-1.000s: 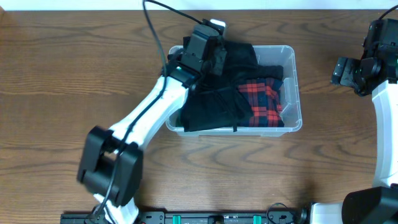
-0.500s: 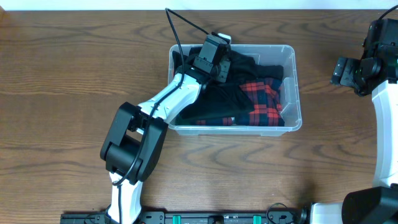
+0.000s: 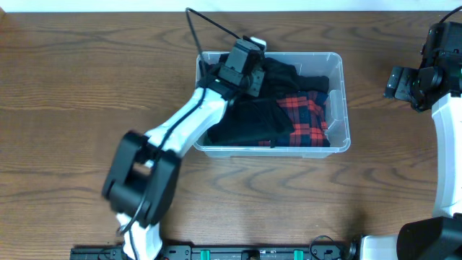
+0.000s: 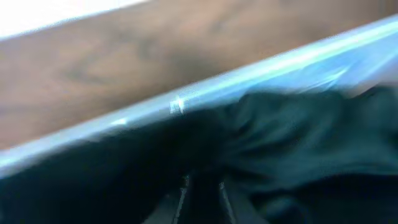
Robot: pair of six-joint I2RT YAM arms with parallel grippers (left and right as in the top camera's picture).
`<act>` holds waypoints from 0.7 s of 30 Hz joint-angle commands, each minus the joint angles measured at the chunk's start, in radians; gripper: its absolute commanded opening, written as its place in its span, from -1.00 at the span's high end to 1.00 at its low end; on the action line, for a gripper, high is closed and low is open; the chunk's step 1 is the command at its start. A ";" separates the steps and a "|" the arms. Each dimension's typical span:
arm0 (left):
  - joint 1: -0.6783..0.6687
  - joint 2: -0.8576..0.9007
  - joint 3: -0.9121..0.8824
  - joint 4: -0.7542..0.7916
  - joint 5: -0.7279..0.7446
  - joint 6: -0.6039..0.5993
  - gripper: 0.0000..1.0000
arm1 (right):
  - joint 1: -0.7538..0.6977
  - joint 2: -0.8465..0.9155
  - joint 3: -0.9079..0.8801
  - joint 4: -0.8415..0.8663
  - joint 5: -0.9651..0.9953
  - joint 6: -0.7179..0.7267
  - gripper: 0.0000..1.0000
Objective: Pack container
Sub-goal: 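Tuck the black shirt's edges into the bin with the left gripper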
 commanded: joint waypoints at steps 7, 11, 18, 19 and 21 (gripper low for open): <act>-0.008 -0.355 0.010 -0.232 -0.011 -0.039 0.58 | -0.006 -0.009 -0.004 0.000 0.011 0.000 -0.98; -0.041 -0.378 0.010 -0.405 0.000 -0.040 0.83 | -0.006 -0.009 -0.004 0.000 0.011 0.000 -0.98; -0.123 -0.345 0.010 -0.636 -0.001 -0.039 0.88 | -0.006 -0.009 -0.004 0.000 0.011 0.000 -0.99; -0.130 -0.341 0.010 -0.659 -0.001 -0.039 0.88 | -0.006 -0.009 -0.004 0.000 0.011 0.000 -0.99; -0.140 -0.335 0.009 -0.703 -0.001 -0.039 0.88 | -0.006 -0.009 -0.004 0.000 0.011 0.000 -0.98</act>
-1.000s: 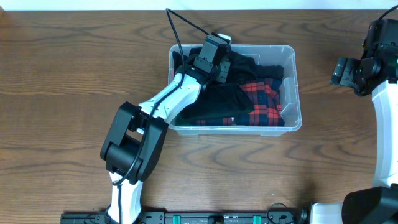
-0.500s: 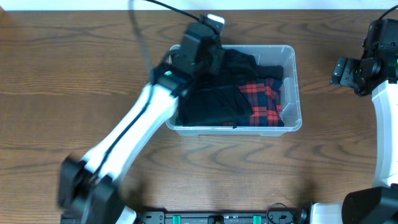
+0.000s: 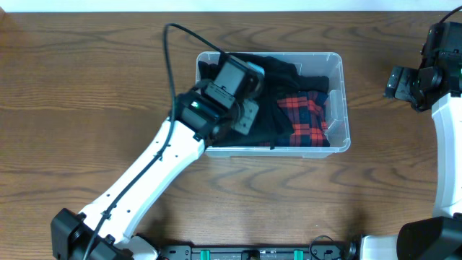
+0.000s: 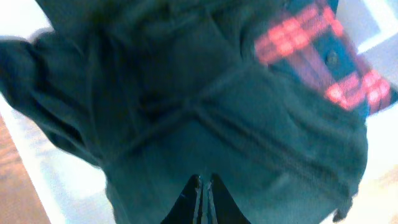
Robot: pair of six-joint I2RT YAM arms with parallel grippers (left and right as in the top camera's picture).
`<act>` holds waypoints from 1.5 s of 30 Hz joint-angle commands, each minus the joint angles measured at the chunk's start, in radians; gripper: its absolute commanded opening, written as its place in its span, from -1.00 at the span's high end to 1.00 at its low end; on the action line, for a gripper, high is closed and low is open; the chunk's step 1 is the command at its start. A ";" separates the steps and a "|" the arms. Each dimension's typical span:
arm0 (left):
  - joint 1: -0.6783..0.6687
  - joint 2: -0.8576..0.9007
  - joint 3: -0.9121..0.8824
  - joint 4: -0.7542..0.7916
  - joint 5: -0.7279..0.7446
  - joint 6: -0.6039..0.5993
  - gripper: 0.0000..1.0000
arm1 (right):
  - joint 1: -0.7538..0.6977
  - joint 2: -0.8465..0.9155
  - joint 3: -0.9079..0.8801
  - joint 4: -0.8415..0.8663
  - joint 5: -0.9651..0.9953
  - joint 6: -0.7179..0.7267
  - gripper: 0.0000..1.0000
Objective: Pack container
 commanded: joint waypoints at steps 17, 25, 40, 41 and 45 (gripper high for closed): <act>-0.014 0.046 -0.135 0.002 -0.002 -0.009 0.88 | -0.006 -0.009 -0.004 0.000 0.011 0.000 -0.99; -0.014 0.187 -0.180 0.101 -0.003 -0.009 0.88 | -0.006 -0.009 -0.004 0.000 0.011 0.000 -0.98; -0.014 0.250 -0.128 0.093 -0.003 -0.009 0.88 | -0.006 -0.009 -0.004 0.000 0.011 0.000 -0.98; -0.014 0.217 -0.120 0.093 -0.003 -0.009 0.88 | -0.006 -0.009 -0.004 0.000 0.011 0.000 -0.98; -0.014 0.092 -0.107 0.102 -0.003 -0.009 0.88 | -0.006 -0.009 -0.004 0.000 0.011 0.000 -0.98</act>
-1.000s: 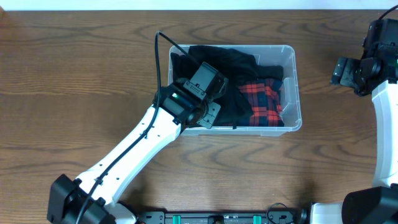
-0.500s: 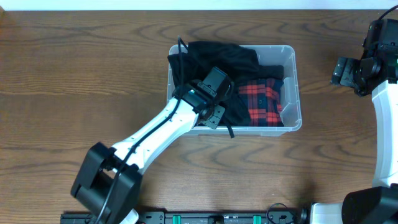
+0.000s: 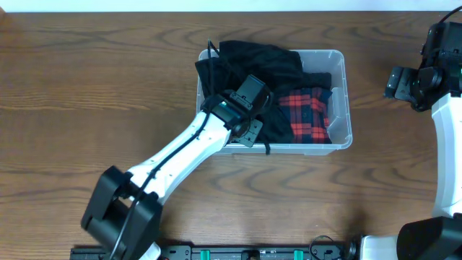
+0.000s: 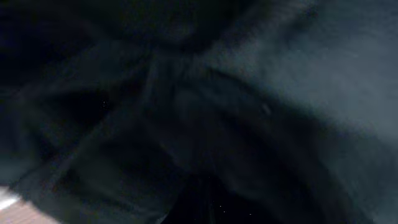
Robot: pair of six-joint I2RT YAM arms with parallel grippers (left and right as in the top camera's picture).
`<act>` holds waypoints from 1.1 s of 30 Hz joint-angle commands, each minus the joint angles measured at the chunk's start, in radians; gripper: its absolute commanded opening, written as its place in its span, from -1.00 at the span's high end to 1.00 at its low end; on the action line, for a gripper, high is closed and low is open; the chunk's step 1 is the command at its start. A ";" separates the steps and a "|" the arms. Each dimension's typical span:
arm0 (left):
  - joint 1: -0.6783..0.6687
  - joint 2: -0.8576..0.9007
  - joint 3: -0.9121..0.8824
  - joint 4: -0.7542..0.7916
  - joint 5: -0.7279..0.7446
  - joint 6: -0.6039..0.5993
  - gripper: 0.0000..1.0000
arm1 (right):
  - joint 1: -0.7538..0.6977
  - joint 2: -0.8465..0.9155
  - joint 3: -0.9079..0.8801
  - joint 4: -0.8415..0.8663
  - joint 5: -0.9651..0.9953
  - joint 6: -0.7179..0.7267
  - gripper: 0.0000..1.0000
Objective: Pack container
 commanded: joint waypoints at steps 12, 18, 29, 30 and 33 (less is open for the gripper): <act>-0.020 -0.232 0.011 0.064 0.002 -0.009 0.88 | -0.006 -0.009 -0.004 0.000 0.011 0.000 -0.99; -0.050 -0.190 0.011 0.108 0.062 -0.009 0.88 | -0.006 -0.009 -0.004 0.000 0.011 0.000 -0.99; -0.062 0.014 0.011 0.126 0.134 -0.009 0.88 | -0.006 -0.009 -0.004 0.000 0.011 0.000 -0.99; -0.062 0.049 0.011 0.132 0.136 -0.009 0.88 | -0.006 -0.009 -0.004 0.000 0.011 0.000 -0.98; -0.062 0.132 0.011 0.142 0.137 -0.009 0.88 | -0.006 -0.009 -0.004 0.000 0.011 0.000 -0.99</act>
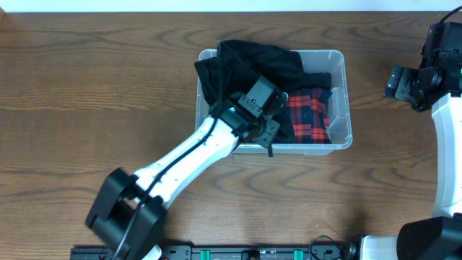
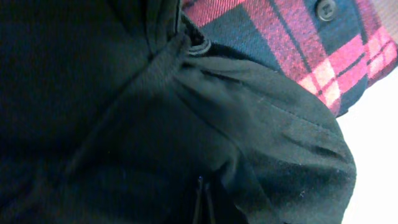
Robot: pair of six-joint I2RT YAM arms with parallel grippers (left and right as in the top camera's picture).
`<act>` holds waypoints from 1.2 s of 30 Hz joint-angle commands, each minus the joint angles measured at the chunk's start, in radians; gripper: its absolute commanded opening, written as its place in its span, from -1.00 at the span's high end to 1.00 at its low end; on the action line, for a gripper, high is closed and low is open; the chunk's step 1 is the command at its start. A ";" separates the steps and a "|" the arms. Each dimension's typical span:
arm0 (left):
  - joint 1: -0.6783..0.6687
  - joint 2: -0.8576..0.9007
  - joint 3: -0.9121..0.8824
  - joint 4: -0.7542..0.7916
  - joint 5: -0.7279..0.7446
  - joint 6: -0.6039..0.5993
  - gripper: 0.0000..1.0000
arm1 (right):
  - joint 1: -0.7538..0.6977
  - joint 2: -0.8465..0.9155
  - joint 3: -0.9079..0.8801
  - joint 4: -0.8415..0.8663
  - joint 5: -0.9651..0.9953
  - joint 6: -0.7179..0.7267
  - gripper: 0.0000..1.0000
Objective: Pack container
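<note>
A clear plastic container (image 1: 345, 101) stands at the table's back middle. A black garment (image 1: 253, 58) fills its left half and drapes over the back-left rim. A red and blue plaid shirt (image 1: 307, 115) lies in the right half. My left gripper (image 1: 268, 137) is down inside the container near the front wall. In the left wrist view the left gripper (image 2: 201, 202) is shut, its tips pressed into the black garment (image 2: 124, 124) beside the plaid shirt (image 2: 292, 43). My right gripper (image 1: 395, 81) hangs far right of the container; its jaws are too small to read.
Brown wooden tabletop (image 1: 86, 101) surrounds the container on all sides. The right arm (image 1: 447, 123) stands along the right edge. A dark rail (image 1: 260, 253) runs along the front edge.
My left gripper has shifted a little to the right inside the container, toward the plaid shirt, whose edge now shows in the wrist view. The black garment still hangs over the back-left rim. The right arm is unmoved.
My left gripper was at the container's back-left corner over the black garment. Then it stood shut above the middle, with the garment inside the walls. Later it was low at the front, with the garment over the back rim. Now it presses near the plaid shirt.
</note>
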 commanded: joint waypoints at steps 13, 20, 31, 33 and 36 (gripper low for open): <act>0.005 0.125 0.021 -0.020 0.077 -0.008 0.88 | -0.006 -0.009 -0.004 0.000 0.011 0.000 -0.99; 0.006 -0.069 0.021 0.014 0.055 -0.008 0.88 | -0.006 -0.009 -0.004 0.000 0.011 0.000 -0.98; 0.005 -0.164 0.020 0.089 0.036 -0.008 0.88 | -0.006 -0.009 -0.004 0.000 0.010 0.000 -0.98; 0.005 -0.161 0.020 0.060 0.036 -0.008 0.88 | -0.006 -0.009 -0.004 0.000 0.011 0.000 -0.98; 0.005 -0.161 0.020 0.009 0.036 -0.008 0.88 | -0.006 -0.009 -0.004 0.000 0.011 0.000 -0.99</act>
